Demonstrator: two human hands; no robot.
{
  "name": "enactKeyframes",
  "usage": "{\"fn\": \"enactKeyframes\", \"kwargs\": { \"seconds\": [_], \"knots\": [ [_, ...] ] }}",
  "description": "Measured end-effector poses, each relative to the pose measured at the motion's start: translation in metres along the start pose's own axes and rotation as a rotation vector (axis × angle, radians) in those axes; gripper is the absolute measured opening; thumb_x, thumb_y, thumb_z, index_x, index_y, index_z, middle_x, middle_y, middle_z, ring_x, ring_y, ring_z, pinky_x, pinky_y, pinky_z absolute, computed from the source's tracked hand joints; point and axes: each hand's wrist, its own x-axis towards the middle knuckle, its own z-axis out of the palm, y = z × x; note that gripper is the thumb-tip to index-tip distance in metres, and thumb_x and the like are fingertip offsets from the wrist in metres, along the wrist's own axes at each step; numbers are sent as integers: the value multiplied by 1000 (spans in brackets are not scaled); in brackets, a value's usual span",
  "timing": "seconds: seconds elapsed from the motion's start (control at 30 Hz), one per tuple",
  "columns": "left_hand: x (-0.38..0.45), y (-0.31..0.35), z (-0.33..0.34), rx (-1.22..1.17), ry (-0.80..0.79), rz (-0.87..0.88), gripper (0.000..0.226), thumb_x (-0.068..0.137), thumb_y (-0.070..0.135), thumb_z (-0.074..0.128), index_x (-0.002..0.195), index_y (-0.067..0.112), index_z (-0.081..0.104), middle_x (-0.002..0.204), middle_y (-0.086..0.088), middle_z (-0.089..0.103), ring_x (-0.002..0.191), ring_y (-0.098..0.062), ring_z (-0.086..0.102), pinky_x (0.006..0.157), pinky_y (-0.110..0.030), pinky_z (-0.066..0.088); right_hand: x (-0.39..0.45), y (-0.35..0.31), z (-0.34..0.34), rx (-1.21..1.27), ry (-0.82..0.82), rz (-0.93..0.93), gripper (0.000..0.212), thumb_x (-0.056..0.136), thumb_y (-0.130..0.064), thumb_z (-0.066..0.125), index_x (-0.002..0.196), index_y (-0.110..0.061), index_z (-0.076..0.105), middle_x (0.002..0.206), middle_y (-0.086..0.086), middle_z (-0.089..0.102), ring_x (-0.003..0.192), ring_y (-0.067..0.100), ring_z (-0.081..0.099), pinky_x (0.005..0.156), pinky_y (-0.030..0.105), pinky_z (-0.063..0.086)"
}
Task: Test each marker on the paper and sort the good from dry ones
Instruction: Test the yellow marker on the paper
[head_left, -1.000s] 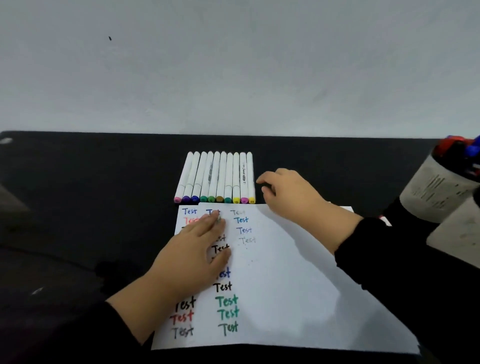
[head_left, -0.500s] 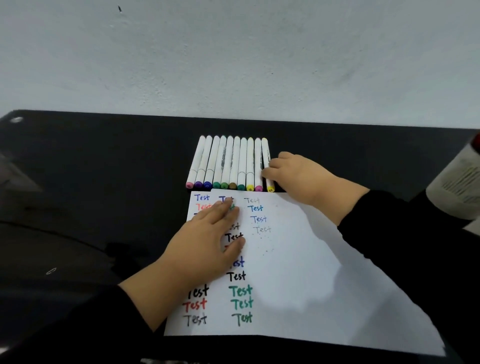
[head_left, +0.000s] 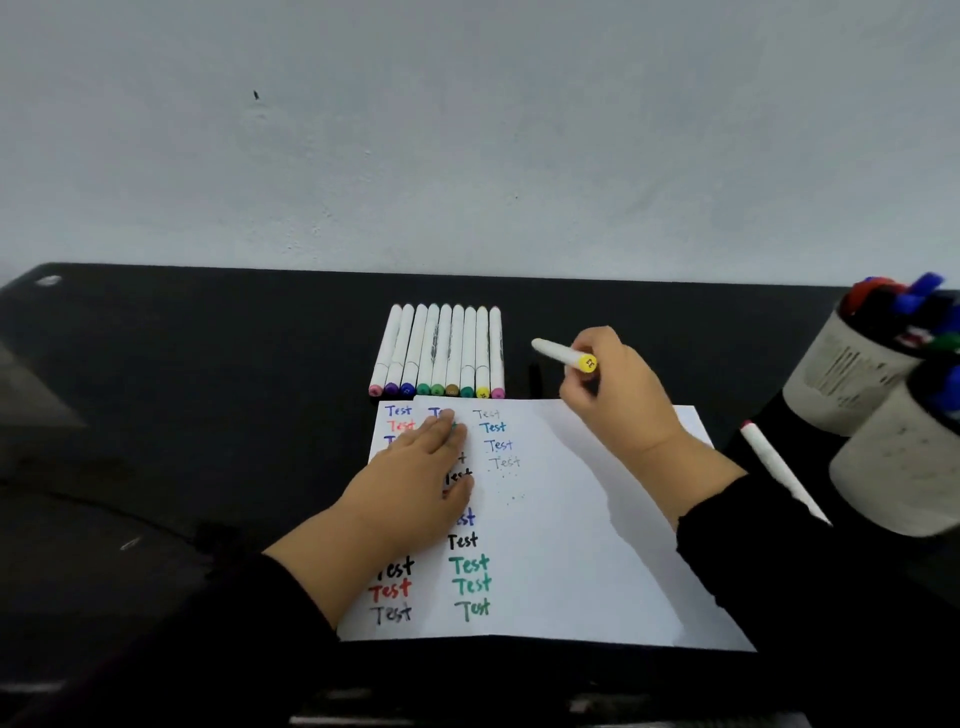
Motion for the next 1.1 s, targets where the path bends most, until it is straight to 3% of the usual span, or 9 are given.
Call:
{"fn": "enactKeyframes", "kwargs": {
  "seconds": [0.2, 0.27, 0.37, 0.5, 0.6, 0.7, 0.8, 0.93, 1.1],
  "knots": [
    [-22, 20, -3, -312, 27, -71, 58, 98, 41, 36, 149, 34, 8, 154, 22, 1, 140, -3, 16, 111, -27, 21, -45, -35, -16, 521, 226, 280, 19, 86, -6, 51, 82, -22, 42, 71, 7, 52, 56, 7, 42, 49, 15, 37],
    [-29, 25, -3, -434, 56, -90, 59, 96, 42, 41, 148, 37, 12, 154, 22, 7, 138, -2, 23, 111, -28, 25, -55, -46, -20, 673, 280, 341, 9, 78, -12, 48, 82, -19, 44, 77, 16, 56, 62, 11, 47, 54, 18, 39],
    [-41, 29, -3, -606, 124, -112, 60, 94, 42, 48, 146, 40, 18, 151, 21, 19, 136, 0, 23, 107, -24, 23, -64, -52, -24, 831, 332, 459, 13, 69, -18, 43, 81, -16, 47, 68, 5, 55, 60, 11, 52, 55, 22, 40],
    [-49, 29, -4, -815, 196, -125, 53, 88, 43, 58, 137, 45, 38, 137, 26, 39, 119, 8, 33, 96, -18, 27, -70, -56, -20, 947, 294, 576, 9, 82, -7, 44, 78, -14, 47, 61, 3, 50, 56, 14, 48, 47, 20, 36],
    [-49, 27, -5, -830, 168, -168, 41, 85, 42, 62, 125, 45, 52, 110, 30, 53, 101, 5, 51, 87, -20, 41, -71, -56, -12, 1026, 258, 656, 20, 88, 0, 37, 77, -13, 48, 56, 4, 49, 54, 15, 44, 46, 22, 33],
    [-47, 25, -4, -798, 162, -190, 27, 86, 39, 62, 112, 46, 62, 81, 23, 61, 73, 8, 54, 65, -15, 40, -68, -55, -3, 1110, 218, 713, 19, 88, -3, 35, 76, -12, 47, 47, -1, 46, 51, 14, 40, 46, 23, 30],
    [-46, 24, -7, -783, 172, -226, 24, 86, 38, 63, 108, 46, 63, 83, 23, 63, 72, 8, 55, 61, -14, 41, -65, -59, 4, 1127, 130, 760, 17, 92, -12, 43, 78, -12, 52, 49, -2, 44, 50, 13, 38, 45, 22, 30],
    [-48, 29, -12, -719, 175, -180, 21, 87, 36, 62, 91, 56, 56, 85, 22, 61, 82, 0, 57, 74, -20, 47, -67, -71, 11, 978, -60, 748, 30, 89, -35, 62, 69, -13, 58, 47, 1, 47, 41, 9, 38, 40, 18, 31],
    [-48, 29, -10, -646, 159, -183, 30, 87, 41, 60, 116, 48, 58, 86, 24, 57, 81, 5, 53, 65, -13, 42, -68, -74, 12, 1018, -45, 743, 34, 89, -22, 64, 62, -13, 46, 44, 4, 44, 37, 10, 34, 40, 19, 30]
  ]
}}
